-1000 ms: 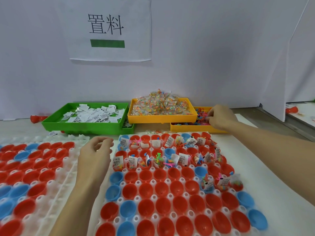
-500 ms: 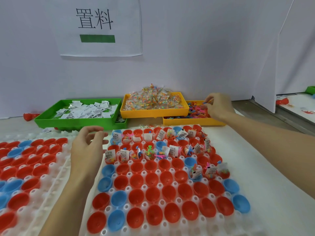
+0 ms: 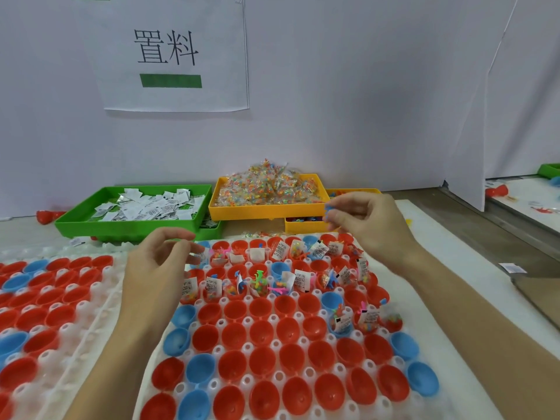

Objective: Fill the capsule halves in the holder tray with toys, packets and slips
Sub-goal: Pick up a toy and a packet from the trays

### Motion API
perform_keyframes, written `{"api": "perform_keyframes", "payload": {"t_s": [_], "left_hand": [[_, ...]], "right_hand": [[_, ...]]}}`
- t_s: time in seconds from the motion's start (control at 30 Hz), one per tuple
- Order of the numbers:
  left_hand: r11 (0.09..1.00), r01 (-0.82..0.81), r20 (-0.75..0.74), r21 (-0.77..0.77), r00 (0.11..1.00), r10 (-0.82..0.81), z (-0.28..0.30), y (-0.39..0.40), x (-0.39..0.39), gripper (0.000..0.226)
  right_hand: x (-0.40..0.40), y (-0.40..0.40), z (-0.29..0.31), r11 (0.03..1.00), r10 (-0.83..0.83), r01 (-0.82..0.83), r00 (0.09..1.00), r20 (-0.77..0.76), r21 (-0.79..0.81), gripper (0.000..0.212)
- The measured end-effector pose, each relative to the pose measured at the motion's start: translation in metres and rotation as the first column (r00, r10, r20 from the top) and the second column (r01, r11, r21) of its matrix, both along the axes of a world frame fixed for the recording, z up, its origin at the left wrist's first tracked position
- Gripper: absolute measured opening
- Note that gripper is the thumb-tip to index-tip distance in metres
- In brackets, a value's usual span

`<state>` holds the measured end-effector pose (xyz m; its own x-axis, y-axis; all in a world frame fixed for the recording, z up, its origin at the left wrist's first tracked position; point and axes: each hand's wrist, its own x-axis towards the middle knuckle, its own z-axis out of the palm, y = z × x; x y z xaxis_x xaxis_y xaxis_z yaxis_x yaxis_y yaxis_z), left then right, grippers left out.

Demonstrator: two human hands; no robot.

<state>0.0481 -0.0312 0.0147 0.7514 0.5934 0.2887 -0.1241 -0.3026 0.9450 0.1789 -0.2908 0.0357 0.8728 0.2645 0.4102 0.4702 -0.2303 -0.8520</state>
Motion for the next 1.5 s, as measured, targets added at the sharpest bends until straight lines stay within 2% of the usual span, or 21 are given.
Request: {"api": "perform_keyframes", "payload": {"t_s": [0.1,0.23,0.37,0.6,1.0,1.5], "left_hand": [[0.996,0.059,0.016,0.065,0.998,-0.060,0.005,-0.011,-0.001,0.023],[0.984,0.125,0.017,0.131,0.992,-0.128,0.008,-0.026,-0.003,0.025],[0.969,0.149,-0.003,0.195,0.988,-0.152,0.008,-0.037,-0.004,0.023],[0.968,0.137,-0.015,0.212,0.990,-0.137,0.008,-0.038,-0.004,0.022],[0.972,0.120,-0.009,0.200,0.993,-0.120,0.007,-0.035,-0.003,0.024],[0.974,0.111,-0.007,0.196,0.994,-0.112,0.006,-0.031,-0.002,0.027]], "right_hand": [[-0.028,0.001,-0.002,0.993,0.103,-0.099,0.992,-0.071,0.057,0.012],[-0.047,-0.007,-0.008,0.988,0.154,-0.155,0.984,-0.088,-0.011,0.012],[-0.054,-0.012,-0.007,0.978,0.191,-0.198,0.977,-0.097,-0.070,0.023],[-0.064,-0.010,0.002,0.948,0.285,-0.296,0.953,-0.103,-0.114,0.014],[-0.077,-0.002,-0.001,0.831,0.293,-0.244,0.956,0.021,-0.499,0.017],[-0.076,-0.002,-0.008,0.719,0.287,-0.204,0.958,0.017,-0.664,0.011]]}}
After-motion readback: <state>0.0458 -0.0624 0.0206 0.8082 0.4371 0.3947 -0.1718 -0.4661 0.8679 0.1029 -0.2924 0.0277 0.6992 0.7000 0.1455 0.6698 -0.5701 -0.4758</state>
